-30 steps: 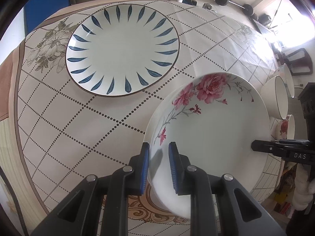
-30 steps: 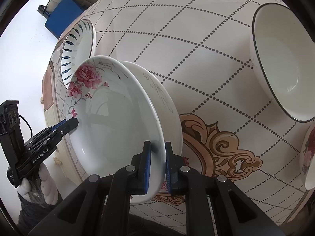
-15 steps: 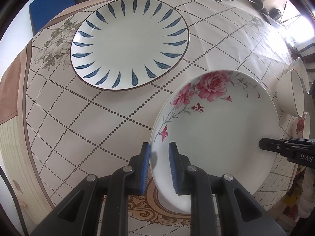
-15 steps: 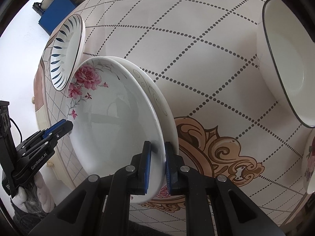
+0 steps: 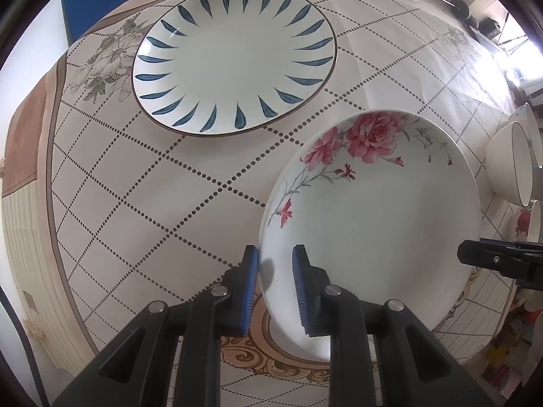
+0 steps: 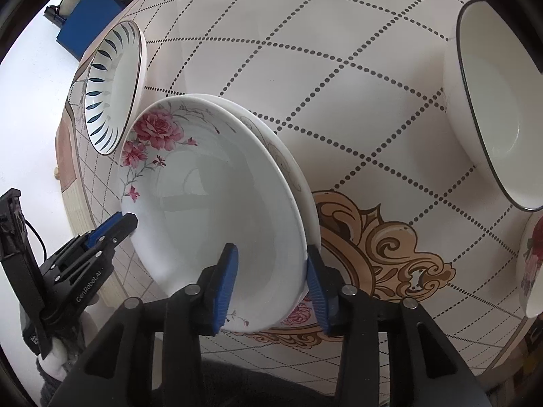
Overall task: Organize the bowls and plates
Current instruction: 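Lower the pink-rose plate onto the grey-floral plate and open the right tool, then grasp the rim of the blue-striped plate with the right tool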
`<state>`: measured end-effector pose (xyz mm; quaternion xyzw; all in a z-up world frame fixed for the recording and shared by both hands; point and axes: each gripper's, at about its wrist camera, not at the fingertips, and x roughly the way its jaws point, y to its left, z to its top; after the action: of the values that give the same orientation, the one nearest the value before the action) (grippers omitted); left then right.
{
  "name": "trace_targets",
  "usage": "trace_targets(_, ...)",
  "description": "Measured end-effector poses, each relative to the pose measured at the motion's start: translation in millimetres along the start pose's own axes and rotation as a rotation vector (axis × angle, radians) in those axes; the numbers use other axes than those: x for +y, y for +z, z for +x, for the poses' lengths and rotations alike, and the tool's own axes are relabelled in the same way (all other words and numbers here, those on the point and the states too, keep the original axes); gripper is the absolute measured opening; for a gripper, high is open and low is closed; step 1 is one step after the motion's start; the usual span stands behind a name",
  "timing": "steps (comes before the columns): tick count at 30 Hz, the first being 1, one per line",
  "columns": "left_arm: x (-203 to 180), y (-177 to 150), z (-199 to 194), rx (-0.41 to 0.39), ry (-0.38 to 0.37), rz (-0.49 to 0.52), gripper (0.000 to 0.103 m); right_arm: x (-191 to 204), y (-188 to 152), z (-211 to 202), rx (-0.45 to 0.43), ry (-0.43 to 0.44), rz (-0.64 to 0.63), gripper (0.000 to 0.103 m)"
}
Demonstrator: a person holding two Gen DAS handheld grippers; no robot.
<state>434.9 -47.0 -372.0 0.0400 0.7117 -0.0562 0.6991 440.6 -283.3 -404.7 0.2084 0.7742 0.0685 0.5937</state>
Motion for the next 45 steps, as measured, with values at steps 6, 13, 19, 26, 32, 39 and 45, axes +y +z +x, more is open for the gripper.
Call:
trace_targets(6, 1.3, -14.5, -6.2, -0.016, 0.009, 0.004, 0.019, 19.8, -3.9, -11.1, -0.021, -0.09, -0.069, 0.057)
trace_targets(13, 3.3, -19.2, -36.2, -0.073, 0.005, -0.029, 0.03, 46.1, -9.2, -17.7, -0.072, -0.111, -0.12, 0.068)
trace_targets(19, 22.8, 6.5, -57.8, -0.153, 0.002, -0.064, 0.063, 74.3, 5.6, -36.9, -0.188, -0.065, -0.16, 0.096)
trace_targets(26, 62.9, 61.2, -61.8, -0.195, 0.01, -0.123, 0.078, 106.3, 48.8, -57.9, -0.286, -0.026, -0.229, 0.097)
trace_targets(32, 102.3, 97.5, -54.6, -0.195, 0.014, -0.178, 0.078, 139.3, 97.5, -49.1, -0.293, 0.028, -0.257, 0.102)
trace_targets(39, 142.1, 137.0, -22.9, -0.127, -0.027, -0.207, 0.078, 153.3, 158.9, -9.1, -0.169, 0.054, -0.185, 0.098)
trace_targets(45, 159.8, 154.9, 5.6, -0.054, -0.086, -0.215, 0.078, 156.7, 189.6, 27.0, -0.072, 0.062, -0.142, 0.088)
